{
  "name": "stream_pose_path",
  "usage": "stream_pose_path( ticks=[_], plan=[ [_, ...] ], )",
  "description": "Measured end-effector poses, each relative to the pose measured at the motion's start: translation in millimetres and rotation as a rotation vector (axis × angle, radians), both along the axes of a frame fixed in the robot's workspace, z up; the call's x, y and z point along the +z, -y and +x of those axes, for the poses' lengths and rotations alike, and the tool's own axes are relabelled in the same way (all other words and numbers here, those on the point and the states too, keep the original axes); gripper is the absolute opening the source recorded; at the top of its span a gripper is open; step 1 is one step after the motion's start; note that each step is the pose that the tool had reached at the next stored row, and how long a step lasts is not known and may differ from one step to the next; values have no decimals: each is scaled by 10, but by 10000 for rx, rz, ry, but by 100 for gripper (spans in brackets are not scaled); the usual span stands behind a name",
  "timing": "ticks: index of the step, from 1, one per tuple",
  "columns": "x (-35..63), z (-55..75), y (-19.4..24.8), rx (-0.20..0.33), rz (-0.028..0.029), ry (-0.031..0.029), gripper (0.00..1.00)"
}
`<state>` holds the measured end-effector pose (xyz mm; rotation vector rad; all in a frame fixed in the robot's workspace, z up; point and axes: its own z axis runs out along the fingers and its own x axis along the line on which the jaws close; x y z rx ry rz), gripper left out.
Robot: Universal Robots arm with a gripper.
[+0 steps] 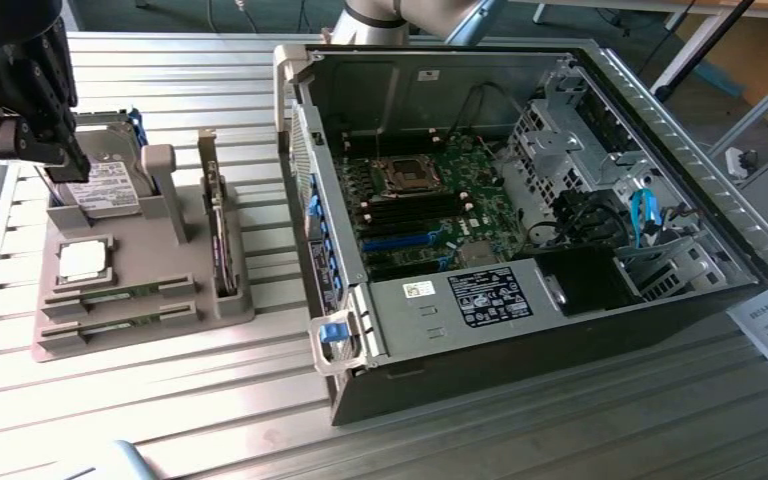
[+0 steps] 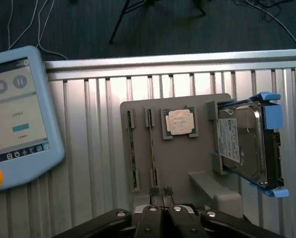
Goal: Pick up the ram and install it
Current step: 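Pick up the ram and move it above insertion slot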
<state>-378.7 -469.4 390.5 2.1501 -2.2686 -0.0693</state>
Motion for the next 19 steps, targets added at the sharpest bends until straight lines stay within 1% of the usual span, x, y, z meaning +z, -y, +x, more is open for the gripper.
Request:
stream_pose_path(
  ticks=[4, 11, 19],
  plan=[
    [0, 0, 2, 340, 0, 1, 10],
    [-15, 0, 2, 348, 1, -2, 10],
    [-45, 0, 18, 348, 0, -4, 10]
  ],
)
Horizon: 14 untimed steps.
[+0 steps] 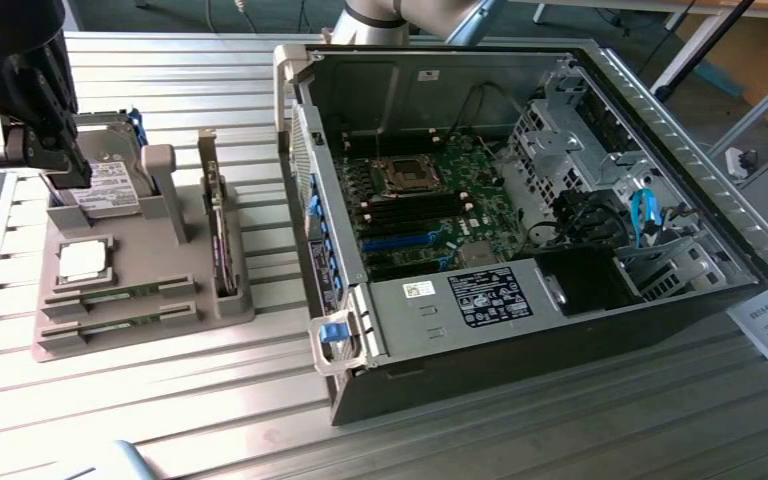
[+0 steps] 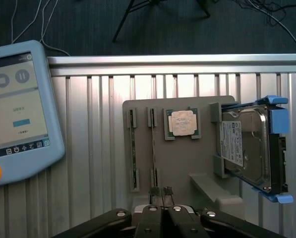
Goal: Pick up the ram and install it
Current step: 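Pick up the ram and move it above insertion slot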
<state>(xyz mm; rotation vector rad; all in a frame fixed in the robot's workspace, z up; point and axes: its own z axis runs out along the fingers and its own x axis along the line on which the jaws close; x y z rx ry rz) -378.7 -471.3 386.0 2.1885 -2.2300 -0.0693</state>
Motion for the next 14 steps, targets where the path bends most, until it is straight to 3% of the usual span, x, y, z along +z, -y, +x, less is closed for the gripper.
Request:
stream_pose_path(
  ticks=[14],
  plan=[
    [-1, 0, 0, 0, 1, 1, 11]
  ],
)
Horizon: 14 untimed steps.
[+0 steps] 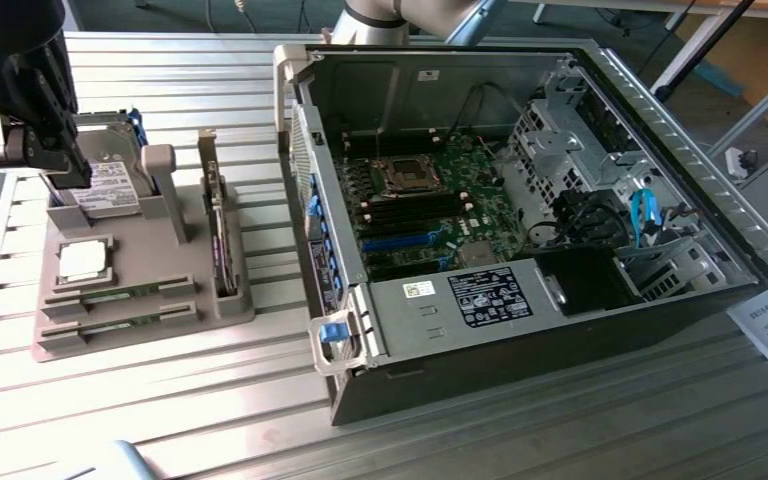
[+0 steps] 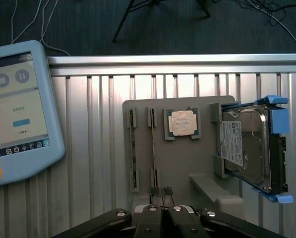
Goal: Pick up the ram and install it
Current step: 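Pick up the ram and move it above insertion slot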
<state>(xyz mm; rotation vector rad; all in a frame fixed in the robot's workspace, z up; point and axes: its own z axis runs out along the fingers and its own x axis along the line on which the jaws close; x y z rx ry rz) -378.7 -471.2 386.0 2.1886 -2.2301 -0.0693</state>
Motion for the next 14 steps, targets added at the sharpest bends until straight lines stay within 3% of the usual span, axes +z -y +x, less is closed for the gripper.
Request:
stream_pose_path(
  ticks=[2, 3, 10, 11, 14],
  plan=[
    [0, 0, 0, 0, 0, 0, 16],
    [0, 0, 0, 0, 0, 0, 24],
    [0, 0, 0, 0, 0, 0, 25],
    [0, 0, 0, 0, 0, 0, 31],
    [-11, 0, 0, 0, 3, 4, 31]
  ],
)
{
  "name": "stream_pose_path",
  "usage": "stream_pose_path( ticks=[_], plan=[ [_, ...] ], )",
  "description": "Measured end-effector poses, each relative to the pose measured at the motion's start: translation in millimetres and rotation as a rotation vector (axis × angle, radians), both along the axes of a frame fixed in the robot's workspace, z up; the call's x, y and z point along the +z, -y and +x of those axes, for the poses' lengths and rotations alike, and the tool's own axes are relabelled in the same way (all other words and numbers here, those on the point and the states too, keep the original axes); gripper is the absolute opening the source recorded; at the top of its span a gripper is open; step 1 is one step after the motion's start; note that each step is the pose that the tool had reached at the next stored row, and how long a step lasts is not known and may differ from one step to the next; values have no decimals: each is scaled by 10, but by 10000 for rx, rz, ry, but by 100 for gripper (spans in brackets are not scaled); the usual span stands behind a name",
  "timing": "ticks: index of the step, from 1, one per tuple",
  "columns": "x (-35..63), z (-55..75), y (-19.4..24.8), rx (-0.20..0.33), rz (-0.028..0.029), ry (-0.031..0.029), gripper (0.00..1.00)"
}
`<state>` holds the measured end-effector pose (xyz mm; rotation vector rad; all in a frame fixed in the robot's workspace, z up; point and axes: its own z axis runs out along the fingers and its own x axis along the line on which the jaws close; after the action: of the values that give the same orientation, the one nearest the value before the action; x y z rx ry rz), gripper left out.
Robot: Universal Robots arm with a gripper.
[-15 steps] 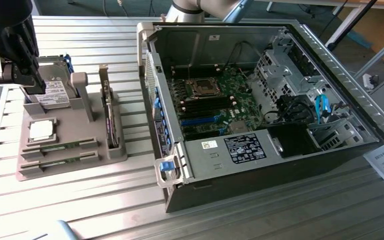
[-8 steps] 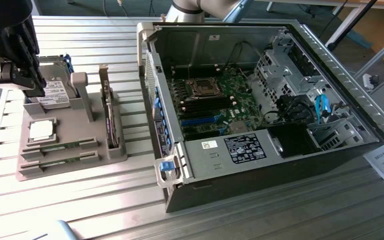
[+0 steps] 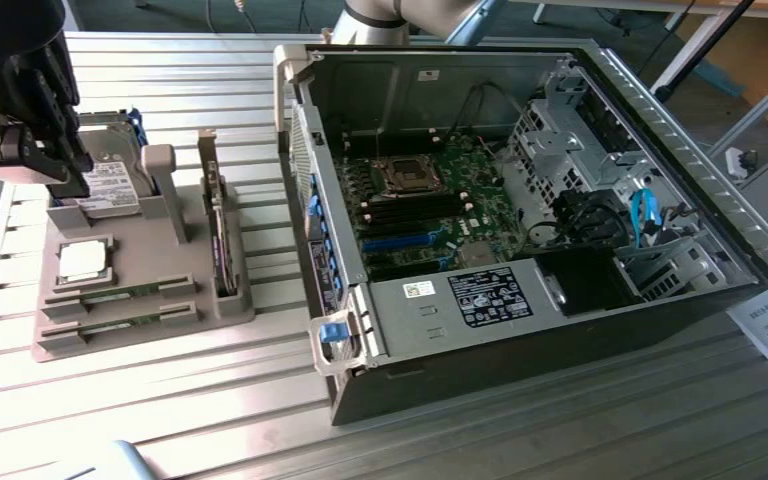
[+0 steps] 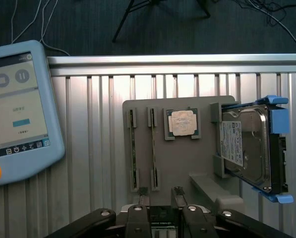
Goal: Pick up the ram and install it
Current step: 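Pick up the ram and move it above insertion slot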
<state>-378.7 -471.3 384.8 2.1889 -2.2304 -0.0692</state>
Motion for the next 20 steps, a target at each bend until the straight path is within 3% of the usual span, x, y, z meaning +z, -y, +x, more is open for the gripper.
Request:
stream_pose_path(
  ticks=[20],
  plan=[
    [-242, 0, 1, 0, -2, -10, 31]
  ],
)
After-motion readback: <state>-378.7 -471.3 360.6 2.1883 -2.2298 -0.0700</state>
